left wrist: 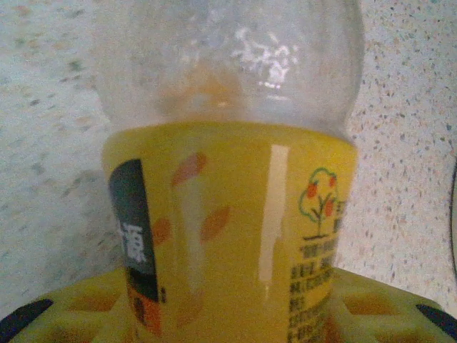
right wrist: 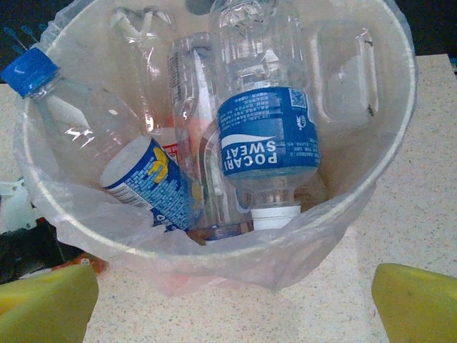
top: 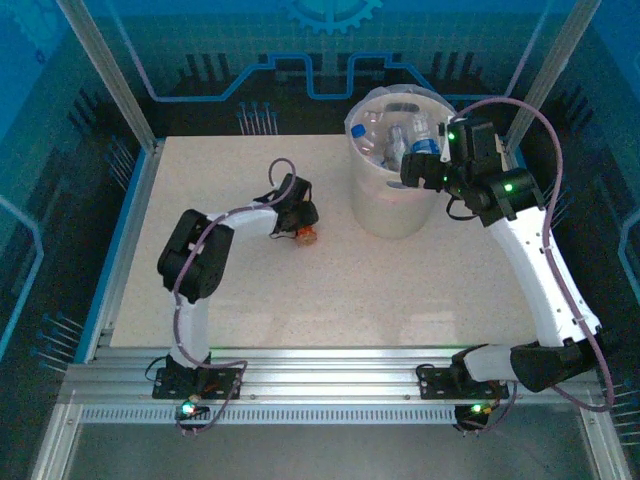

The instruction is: Put the plastic bottles in the bin

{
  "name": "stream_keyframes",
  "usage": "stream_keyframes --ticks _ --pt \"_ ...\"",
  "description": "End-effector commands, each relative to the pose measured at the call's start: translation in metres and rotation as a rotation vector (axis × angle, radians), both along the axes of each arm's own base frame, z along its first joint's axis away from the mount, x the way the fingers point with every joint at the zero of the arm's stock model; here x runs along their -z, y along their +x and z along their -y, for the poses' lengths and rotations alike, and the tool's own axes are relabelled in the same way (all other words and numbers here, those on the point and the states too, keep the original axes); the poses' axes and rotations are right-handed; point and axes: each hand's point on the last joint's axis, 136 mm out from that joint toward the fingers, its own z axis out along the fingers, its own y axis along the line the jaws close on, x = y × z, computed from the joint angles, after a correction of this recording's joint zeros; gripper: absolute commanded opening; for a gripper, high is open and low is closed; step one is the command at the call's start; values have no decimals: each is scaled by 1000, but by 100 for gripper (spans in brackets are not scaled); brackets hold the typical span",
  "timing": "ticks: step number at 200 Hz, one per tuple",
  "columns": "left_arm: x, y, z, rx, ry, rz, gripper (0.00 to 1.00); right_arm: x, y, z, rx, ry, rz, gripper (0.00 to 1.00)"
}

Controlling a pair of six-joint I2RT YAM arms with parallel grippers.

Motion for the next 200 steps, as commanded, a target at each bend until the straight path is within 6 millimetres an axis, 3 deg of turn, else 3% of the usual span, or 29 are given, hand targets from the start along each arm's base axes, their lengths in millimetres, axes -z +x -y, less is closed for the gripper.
stream_keyframes --ticks 1,55,119,200 --pt "-56 8 -2 21 -37 174 39 -11 -6 -14 -42 78 38 100" --pt "-108 -26 -2 100 -139 326 39 -5 -10 -49 -167 240 7 100" --pt "-163 -75 10 243 -321 531 39 5 -15 -106 -341 379 -40 100" --pt "-218 -126 46 501 -504 732 39 20 -12 -188 -539 400 -109 100"
